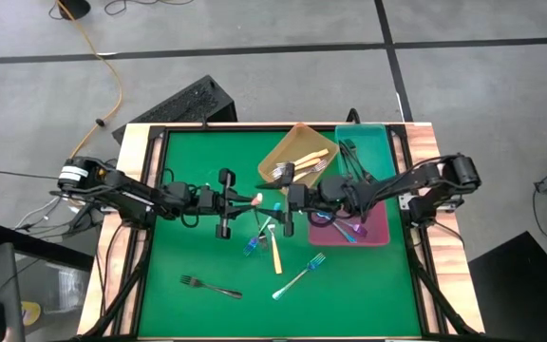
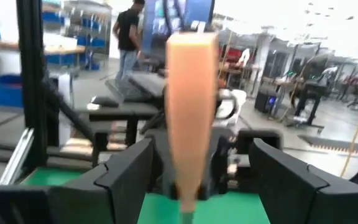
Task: Sort silverware by color (type)
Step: Put the orange fork into the orange bin
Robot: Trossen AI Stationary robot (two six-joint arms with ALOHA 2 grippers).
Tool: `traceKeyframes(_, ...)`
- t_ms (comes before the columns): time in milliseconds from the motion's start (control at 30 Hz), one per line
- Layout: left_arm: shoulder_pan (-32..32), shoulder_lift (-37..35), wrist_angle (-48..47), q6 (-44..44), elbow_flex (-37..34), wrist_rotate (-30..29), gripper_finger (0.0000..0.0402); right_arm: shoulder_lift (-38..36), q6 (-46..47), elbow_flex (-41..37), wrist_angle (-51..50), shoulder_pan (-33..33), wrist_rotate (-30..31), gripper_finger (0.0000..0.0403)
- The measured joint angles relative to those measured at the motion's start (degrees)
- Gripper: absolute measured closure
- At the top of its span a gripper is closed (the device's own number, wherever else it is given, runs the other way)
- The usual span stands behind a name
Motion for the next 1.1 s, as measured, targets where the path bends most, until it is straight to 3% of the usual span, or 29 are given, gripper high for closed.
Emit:
traceKeyframes(633, 1.03, 0.04, -1.49, -0.23, -0.05, 0.22, 0.0381, 2.05, 0.00, 0.83, 0.37, -1.44, -1.44, 0.0132)
traceKeyframes(800, 1.03, 0.04, -1.24, -0.03, -0.05, 0.22, 0.0381, 2.05, 0.00, 0.83, 0.12, -1.29, -1.44, 0.0180)
traceKeyframes(1000, 1.11, 0.04, -1.35, -0.33, -0.05, -0.10, 0.0381, 2.05, -0.45, 0.83, -0.10, -1.22, -1.47, 0.0305)
traceKeyframes(1100, 1.07, 0.02, -1.59, -0.69, -0.05, -0.10, 0.0381, 2.03, -0.37, 0.83, -0.93, -1.36, -1.51, 0.0312)
